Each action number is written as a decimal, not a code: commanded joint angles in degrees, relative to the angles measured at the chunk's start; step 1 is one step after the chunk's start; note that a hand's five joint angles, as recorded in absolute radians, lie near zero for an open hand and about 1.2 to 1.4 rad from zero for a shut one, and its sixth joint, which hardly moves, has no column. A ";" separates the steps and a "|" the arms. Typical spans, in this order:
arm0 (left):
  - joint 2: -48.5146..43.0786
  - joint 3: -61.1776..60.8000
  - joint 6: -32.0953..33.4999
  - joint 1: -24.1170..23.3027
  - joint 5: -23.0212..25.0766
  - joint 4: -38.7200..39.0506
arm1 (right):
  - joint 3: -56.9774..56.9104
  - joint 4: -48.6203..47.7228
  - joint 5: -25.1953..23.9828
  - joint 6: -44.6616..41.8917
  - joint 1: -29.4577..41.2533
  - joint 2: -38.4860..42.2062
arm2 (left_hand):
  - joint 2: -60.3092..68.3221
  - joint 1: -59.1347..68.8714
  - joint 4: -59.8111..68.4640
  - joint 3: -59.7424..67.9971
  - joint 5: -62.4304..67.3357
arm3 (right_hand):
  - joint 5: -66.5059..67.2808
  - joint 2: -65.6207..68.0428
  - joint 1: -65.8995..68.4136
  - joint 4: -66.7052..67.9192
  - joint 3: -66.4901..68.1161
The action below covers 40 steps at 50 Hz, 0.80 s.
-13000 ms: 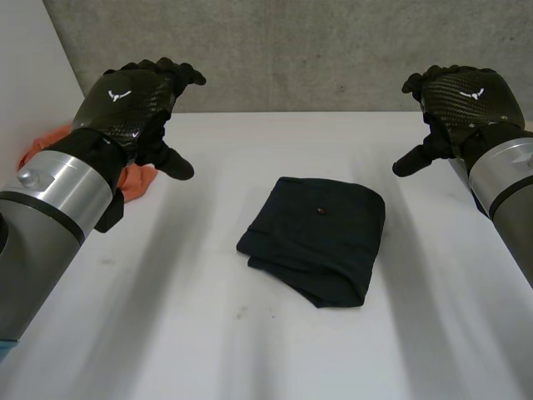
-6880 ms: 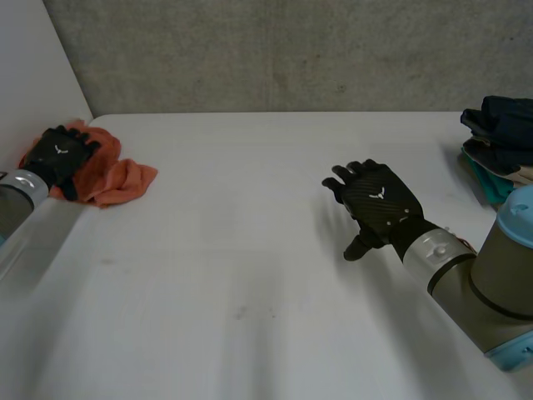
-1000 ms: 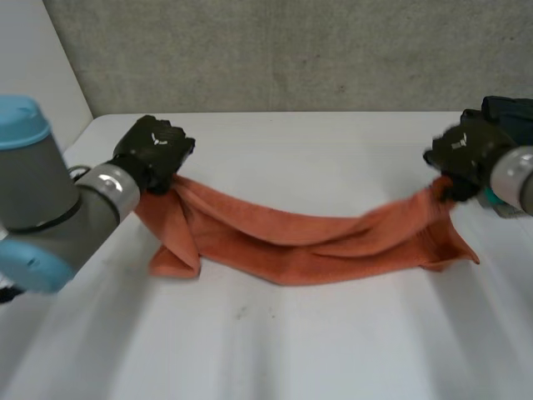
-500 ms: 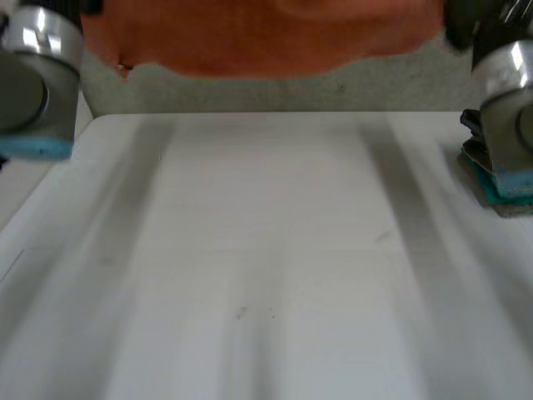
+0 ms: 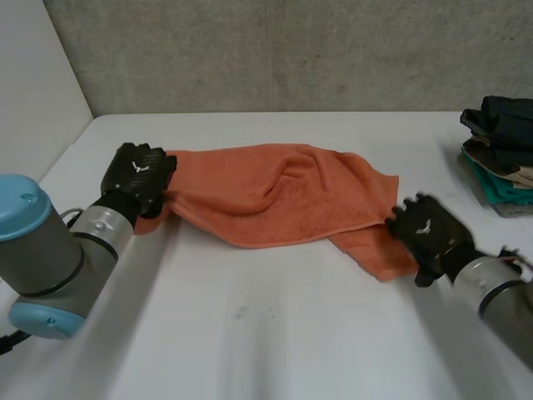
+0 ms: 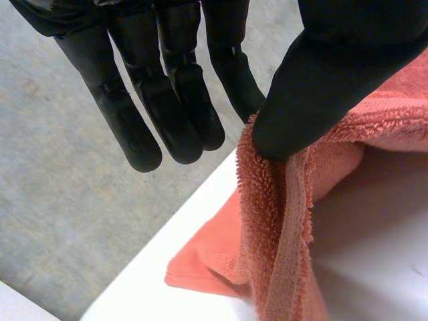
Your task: Fold the laundry.
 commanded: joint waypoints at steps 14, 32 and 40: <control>8.10 0.85 -0.41 0.48 -0.07 -1.01 | -39.34 39.64 1.51 37.98 -0.49 7.90 | 11.32 16.01 11.04 11.51 14.37 | -3.61 -2.50 0.99 -3.70 -3.01; 9.33 8.05 -1.02 -0.05 -0.25 -2.24 | -53.34 45.81 5.73 39.82 5.48 27.60 | 11.32 16.01 11.04 11.51 14.37 | 1.77 2.89 6.37 1.68 2.37; 9.15 9.90 -1.02 0.12 -0.25 -2.59 | -52.20 42.12 5.82 39.12 6.71 29.19 | 11.32 16.01 11.04 11.51 14.37 | 9.50 10.62 14.10 9.41 10.10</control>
